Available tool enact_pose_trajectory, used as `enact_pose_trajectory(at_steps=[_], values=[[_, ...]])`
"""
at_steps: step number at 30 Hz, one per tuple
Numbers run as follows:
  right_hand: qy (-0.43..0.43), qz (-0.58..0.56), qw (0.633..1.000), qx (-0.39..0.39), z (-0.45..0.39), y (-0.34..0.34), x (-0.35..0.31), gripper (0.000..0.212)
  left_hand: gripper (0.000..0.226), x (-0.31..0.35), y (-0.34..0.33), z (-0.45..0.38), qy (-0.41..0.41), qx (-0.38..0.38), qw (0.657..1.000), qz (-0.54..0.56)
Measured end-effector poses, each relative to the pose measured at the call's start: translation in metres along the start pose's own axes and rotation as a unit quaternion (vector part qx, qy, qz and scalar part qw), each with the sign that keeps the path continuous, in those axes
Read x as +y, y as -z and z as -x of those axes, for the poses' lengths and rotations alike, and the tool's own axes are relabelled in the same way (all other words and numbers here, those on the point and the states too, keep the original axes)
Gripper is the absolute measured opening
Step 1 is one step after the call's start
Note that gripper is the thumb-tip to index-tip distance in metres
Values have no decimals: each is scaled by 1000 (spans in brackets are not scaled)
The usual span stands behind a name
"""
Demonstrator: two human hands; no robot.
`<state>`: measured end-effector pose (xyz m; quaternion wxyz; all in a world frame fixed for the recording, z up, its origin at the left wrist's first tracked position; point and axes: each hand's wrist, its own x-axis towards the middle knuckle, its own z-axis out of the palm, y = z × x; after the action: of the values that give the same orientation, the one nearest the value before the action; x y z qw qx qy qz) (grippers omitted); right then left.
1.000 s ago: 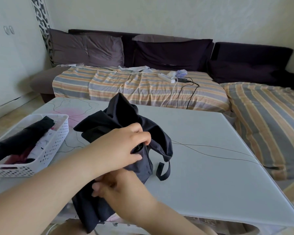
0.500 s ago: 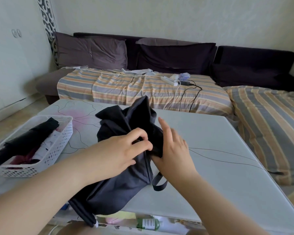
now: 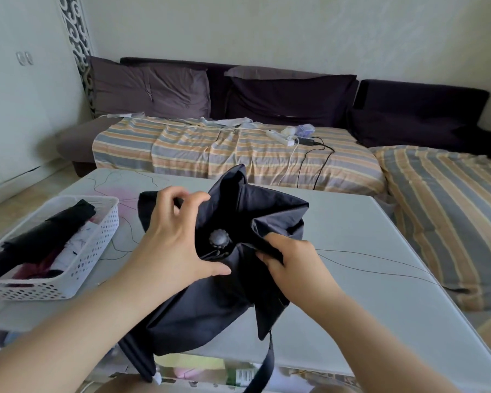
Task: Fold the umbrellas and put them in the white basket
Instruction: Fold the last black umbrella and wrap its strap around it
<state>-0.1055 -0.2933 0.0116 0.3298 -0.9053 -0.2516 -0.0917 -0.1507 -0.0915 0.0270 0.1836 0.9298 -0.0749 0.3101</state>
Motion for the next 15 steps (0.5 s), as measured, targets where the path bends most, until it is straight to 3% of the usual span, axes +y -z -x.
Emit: enact_pose_trajectory(at_steps=[3,7,13,15], values=[[4,3,1000,-3,-1,-1,-2,21,103,4,5,-2,33,-40,998,-43],[8,3,1000,-15,-1,-2,-4,20,81,8,10,-4,53,-188,981,-21],[20,3,1000,-18,0,-3,-6,25,54,5,8,-2,-3,-198,980,25],[33,-4,999,0,0,0,-9,10,55,4,6,-3,-18,-198,980,30]])
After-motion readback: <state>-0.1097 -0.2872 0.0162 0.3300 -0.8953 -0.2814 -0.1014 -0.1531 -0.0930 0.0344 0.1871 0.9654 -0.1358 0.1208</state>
